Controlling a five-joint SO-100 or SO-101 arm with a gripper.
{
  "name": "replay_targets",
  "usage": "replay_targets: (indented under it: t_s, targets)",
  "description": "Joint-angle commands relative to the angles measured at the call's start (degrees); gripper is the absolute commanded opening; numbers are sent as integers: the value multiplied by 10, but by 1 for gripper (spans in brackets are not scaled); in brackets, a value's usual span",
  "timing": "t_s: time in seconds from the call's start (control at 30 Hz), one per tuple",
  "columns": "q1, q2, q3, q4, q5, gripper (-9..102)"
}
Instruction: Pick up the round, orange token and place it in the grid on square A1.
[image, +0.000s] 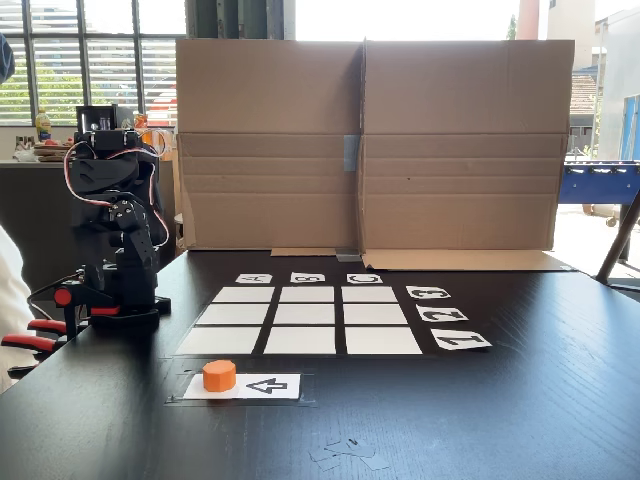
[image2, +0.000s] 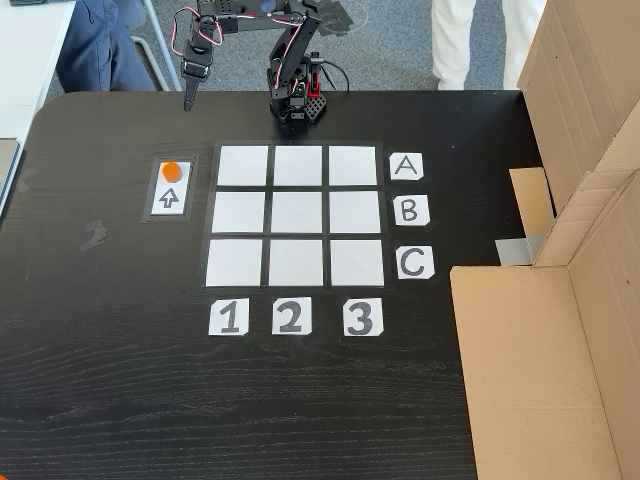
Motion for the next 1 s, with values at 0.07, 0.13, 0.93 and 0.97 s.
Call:
replay_targets:
  t_s: [0.07, 0.13, 0.93, 0.97]
  targets:
    - [-33, -31, -47, 5, 18, 34]
    - [-42, -41, -58, 5, 31, 34]
    - [-95, -283, -258, -3, 76, 38]
    - [-97, -296, -271, -3, 76, 38]
